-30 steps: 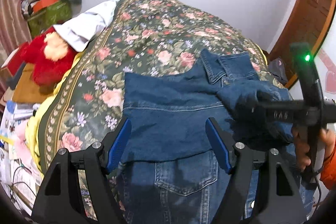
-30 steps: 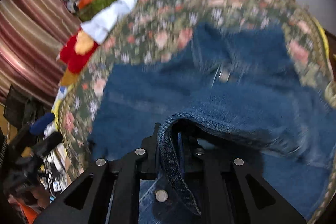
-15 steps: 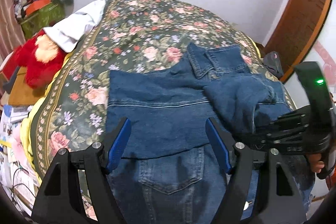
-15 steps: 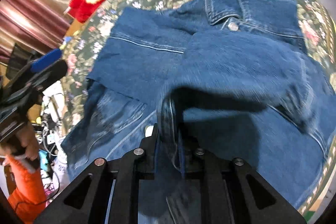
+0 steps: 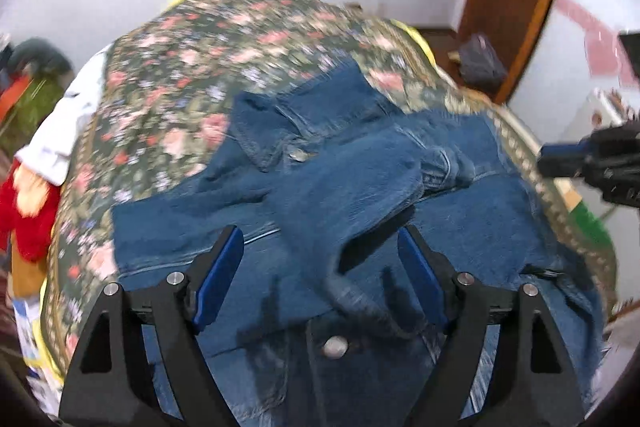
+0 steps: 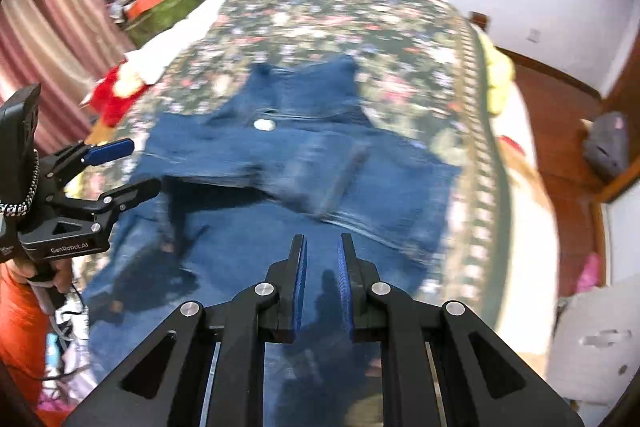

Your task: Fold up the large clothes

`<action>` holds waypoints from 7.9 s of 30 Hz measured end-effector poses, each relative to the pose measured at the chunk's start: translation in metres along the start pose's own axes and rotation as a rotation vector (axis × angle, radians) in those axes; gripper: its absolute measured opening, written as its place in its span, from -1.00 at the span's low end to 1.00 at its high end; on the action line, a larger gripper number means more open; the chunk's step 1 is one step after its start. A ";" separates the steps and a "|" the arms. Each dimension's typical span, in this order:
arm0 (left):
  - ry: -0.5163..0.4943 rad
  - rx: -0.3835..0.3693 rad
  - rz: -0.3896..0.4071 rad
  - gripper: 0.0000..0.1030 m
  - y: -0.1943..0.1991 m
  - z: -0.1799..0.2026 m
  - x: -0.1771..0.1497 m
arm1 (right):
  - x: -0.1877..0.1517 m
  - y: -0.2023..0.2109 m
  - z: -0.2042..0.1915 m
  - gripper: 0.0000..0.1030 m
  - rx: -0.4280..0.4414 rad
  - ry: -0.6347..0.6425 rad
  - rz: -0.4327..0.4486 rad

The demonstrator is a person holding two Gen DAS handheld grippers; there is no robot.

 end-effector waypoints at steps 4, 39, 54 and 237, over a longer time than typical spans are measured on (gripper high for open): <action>-0.035 0.037 -0.108 0.54 -0.050 0.015 -0.002 | -0.023 -0.032 0.023 -0.79 -0.021 -0.023 -0.082; 0.255 0.092 -0.111 0.73 -0.033 -0.098 -0.058 | -0.046 -0.043 0.048 0.84 -0.082 -0.126 -0.024; -0.175 0.196 -0.084 0.47 -0.079 -0.025 -0.010 | -0.031 -0.028 0.034 0.84 -0.015 -0.175 0.025; 0.799 0.053 0.254 -0.62 0.090 -0.291 -0.059 | 0.150 -0.037 -0.049 -0.67 0.199 -0.174 0.262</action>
Point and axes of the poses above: each gripper's, at about its wrist camera, not at the fingertips, and y roughly against the way its jaws point, z to its right, x to its top, the point moved 8 cm from there along -y, roughly the way its jaws point, and after that the axes turned 2 degrees about z, right-handed, at the moved point
